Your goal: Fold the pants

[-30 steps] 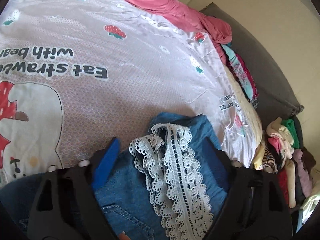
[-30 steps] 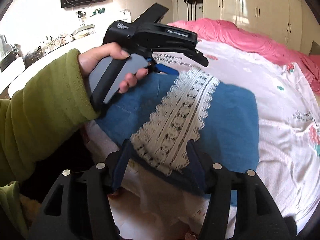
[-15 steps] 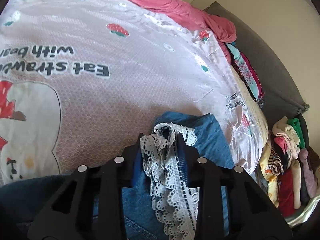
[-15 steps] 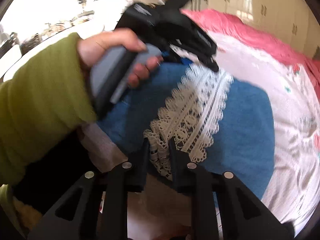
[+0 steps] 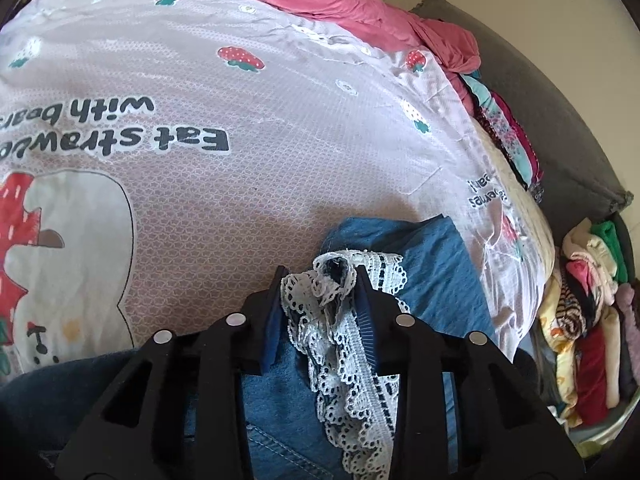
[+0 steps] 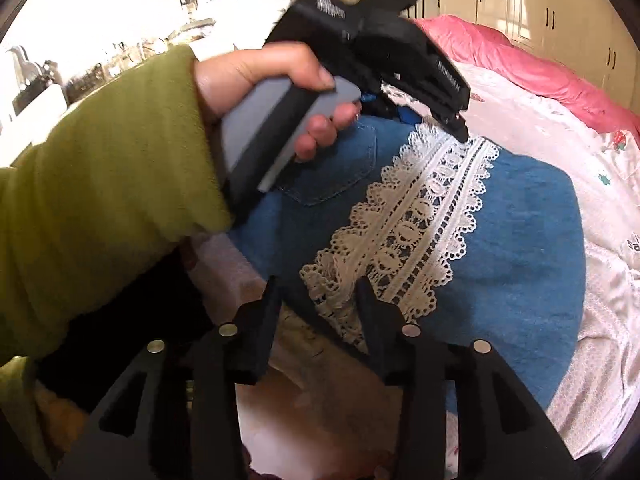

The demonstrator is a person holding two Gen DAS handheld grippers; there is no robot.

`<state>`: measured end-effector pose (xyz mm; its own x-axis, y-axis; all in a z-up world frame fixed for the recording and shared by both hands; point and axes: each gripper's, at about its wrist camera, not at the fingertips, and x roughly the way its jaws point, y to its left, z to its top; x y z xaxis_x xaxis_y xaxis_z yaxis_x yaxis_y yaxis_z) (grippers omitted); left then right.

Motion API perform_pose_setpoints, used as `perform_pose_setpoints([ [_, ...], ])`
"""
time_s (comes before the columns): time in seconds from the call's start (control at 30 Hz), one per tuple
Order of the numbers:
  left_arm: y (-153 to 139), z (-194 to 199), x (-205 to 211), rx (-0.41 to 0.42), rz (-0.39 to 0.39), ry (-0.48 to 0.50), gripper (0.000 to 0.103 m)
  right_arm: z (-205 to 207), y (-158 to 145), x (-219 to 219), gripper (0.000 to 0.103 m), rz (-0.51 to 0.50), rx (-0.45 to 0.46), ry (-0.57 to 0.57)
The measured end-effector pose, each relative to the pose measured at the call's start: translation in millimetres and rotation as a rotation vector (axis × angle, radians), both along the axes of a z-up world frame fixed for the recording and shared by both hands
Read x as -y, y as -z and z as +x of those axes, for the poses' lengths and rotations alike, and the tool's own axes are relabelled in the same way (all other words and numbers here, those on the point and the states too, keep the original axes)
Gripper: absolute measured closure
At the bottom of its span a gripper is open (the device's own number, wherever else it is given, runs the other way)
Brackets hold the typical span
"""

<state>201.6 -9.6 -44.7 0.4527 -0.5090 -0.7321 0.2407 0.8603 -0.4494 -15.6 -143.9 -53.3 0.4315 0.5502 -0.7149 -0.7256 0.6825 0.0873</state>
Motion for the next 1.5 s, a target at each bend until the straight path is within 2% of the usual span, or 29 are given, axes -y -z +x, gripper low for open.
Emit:
perform_pose_setpoints([
  [0.1, -2.7, -2.2, -2.0, 0.006, 0.001, -0.007, 0.073, -6.3, -16.0, 23.1, 0.063, 0.066, -0.009, 0.017],
  [0.17, -8.9, -5.0, -2.5, 0.026, 0.014, -0.015, 0.069, -5.3, -22.3, 35.0, 0.062, 0.075, 0.002, 0.048],
  [0.33, -36.5, -25.3, -4.0, 0.137, 0.063, -0.031, 0.055, -1.1, -26.3, 66.6, 0.062, 0.078, 0.003, 0.151],
  [0.47, -47.1, -59.7, -3.1, 0.186, 0.093, -0.038, 0.052, 2.7, -25.4, 87.6, 0.062, 0.074, 0.012, 0.223],
  [0.6, -47.2, -100.0, 9.2, 0.218, 0.122, 0.009, 0.052, 17.1, -18.0, 102.1, 0.062, 0.090, 0.010, 0.288],
  [0.8, -26.6, -139.6, 32.4, 0.189, 0.165, 0.052, 0.052, 26.5, -8.5, 111.1, 0.062, 0.084, -0.008, 0.309],
  [1.03, 3.3, -151.7, 49.1, 0.124, 0.253, 0.077, 0.052, 27.2, 24.0, 105.7, 0.062, -0.043, -0.039, 0.311],
  [1.27, 5.6, -153.4, 48.7, 0.110, 0.261, 0.060, 0.051, 29.7, 32.4, 109.5, 0.061, -0.033, -0.050, 0.313],
  [1.37, 2.7, -157.2, 48.2, 0.104, 0.239, 0.049, 0.045, 30.6, 31.9, 111.9, 0.059, -0.001, -0.076, 0.324],
  [1.5, -1.7, -161.2, 44.3, 0.102, 0.228, 0.036, 0.044, 30.7, 28.4, 112.8, 0.053, 0.041, -0.104, 0.336],
])
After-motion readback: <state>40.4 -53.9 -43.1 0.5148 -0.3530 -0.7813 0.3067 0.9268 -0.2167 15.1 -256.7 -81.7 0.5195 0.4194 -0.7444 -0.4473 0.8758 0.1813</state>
